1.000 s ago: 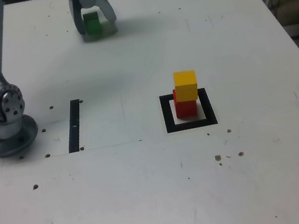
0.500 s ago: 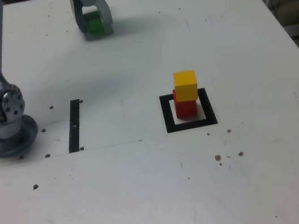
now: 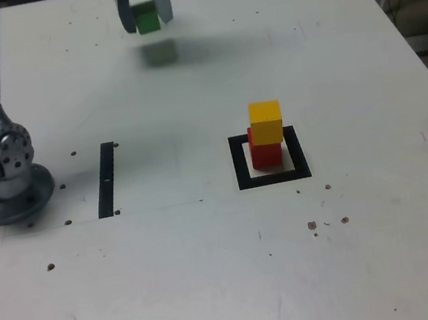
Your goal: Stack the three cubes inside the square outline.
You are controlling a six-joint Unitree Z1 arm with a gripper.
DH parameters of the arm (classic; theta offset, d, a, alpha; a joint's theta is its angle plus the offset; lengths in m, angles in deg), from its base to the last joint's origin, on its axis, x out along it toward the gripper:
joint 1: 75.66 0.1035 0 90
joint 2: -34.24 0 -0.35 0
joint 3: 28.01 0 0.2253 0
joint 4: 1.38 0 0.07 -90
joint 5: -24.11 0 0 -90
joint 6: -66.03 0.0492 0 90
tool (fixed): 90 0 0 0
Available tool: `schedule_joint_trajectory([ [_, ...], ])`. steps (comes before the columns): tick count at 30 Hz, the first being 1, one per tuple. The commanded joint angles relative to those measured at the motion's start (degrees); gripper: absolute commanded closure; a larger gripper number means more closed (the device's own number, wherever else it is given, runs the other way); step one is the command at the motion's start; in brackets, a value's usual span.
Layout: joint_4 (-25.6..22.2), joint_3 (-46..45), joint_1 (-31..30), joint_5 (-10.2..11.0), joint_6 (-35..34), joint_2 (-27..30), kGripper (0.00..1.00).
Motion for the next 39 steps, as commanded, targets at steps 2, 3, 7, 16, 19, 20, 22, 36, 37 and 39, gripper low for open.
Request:
schedule_joint_trajectory([
  [2,-2.63,1.09,-4.31,1.99,-3.50,2.59,0.88],
  [3,-3.64,1.41,-6.04,2.38,-4.78,3.36,0.88],
  [7,-6.70,2.25,-13.04,1.66,-9.72,5.97,0.88],
  [16,-10.94,2.46,-28.37,0.33,-24.11,9.76,0.88],
  [19,-11.31,1.76,-32.37,0.24,-27.92,10.81,0.88],
  [20,-11.42,1.63,-33.63,0.10,-28.99,11.10,0.88],
  [22,-11.61,1.60,-35.99,-0.34,-30.84,11.57,0.88],
  [36,-12.30,3.36,-54.20,-2.79,-44.32,12.02,0.88],
  [37,-12.30,3.58,-55.28,-2.89,-45.25,11.76,0.88],
  [39,-12.30,3.97,-57.15,-3.13,-46.79,11.07,0.88],
])
